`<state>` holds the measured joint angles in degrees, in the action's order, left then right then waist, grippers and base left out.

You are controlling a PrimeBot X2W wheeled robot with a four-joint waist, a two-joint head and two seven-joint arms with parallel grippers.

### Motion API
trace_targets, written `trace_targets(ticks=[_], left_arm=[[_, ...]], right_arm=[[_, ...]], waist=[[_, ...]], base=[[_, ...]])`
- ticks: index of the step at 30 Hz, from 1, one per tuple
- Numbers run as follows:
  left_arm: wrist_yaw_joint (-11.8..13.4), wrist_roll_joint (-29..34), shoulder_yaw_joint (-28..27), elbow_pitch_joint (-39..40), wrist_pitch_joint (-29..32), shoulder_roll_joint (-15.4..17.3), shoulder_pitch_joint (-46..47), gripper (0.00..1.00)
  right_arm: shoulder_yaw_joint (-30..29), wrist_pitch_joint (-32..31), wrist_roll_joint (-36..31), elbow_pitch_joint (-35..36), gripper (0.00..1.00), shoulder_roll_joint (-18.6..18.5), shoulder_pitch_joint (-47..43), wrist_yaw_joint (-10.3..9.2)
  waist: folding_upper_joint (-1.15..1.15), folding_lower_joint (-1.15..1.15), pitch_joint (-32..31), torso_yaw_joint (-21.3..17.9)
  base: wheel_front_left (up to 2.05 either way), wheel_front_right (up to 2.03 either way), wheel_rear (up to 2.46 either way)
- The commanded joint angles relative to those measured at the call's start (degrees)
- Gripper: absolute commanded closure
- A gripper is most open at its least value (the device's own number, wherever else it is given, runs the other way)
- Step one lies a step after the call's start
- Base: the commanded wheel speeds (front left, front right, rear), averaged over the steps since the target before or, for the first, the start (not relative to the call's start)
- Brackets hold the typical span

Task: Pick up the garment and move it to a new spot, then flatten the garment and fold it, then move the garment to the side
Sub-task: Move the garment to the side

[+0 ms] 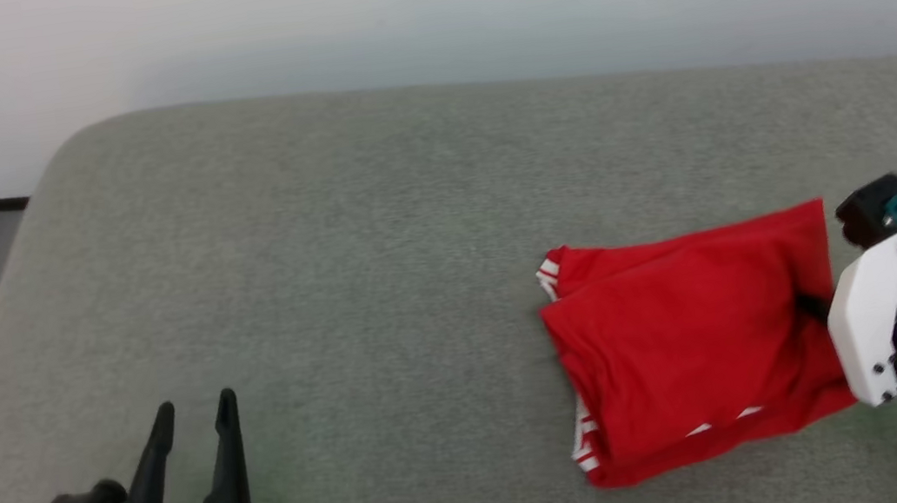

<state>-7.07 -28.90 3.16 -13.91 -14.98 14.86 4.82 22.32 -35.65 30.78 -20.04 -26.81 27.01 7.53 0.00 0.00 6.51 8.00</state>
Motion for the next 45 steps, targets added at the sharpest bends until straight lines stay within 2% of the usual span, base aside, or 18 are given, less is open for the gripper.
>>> trace_targets(ticks=[1, 12, 21, 33, 45], left_arm=[[-0.2, 0.3, 0.2, 0.2, -0.2, 0.2, 0.9, 0.00], [-0.4, 1.4, 2.8, 0.8, -0.1, 0.8, 4.9, 0.00], [-0.4, 1.7, 4.9, 1.0, -0.1, 2.4, 9.4, 0.00], [-0.5, 1.7, 9.6, 0.9, 0.3, 4.3, 16.6, 0.00], [-0.5, 1.5, 13.0, 1.1, 0.7, 6.0, 21.9, 0.00]], right_arm=[[-0.1, 0.0, 0.2, 0.6, 1.00, -0.9, 0.9, -0.08], [1.7, 0.6, 1.1, 4.0, 1.00, -6.9, 5.3, -0.08], [5.3, 4.5, 2.2, 3.1, 1.00, -11.6, 11.1, -0.08], [12.1, 12.3, 2.2, -3.9, 1.00, -17.6, 20.1, -0.08], [16.6, 20.4, -1.3, -13.2, 1.00, -21.8, 28.0, -0.08]], waist=[[0.00, 0.00, 0.4, -1.5], [0.00, 0.00, 3.2, -8.8], [0.00, 0.00, 6.5, -15.1], [0.00, 0.00, 11.8, -20.3], [0.00, 0.00, 17.2, -22.8]], base=[[0.00, 0.00, 0.00], [0.00, 0.00, 0.00], [0.00, 0.00, 0.00], [0.00, 0.00, 0.00], [0.00, 0.00, 0.00]])
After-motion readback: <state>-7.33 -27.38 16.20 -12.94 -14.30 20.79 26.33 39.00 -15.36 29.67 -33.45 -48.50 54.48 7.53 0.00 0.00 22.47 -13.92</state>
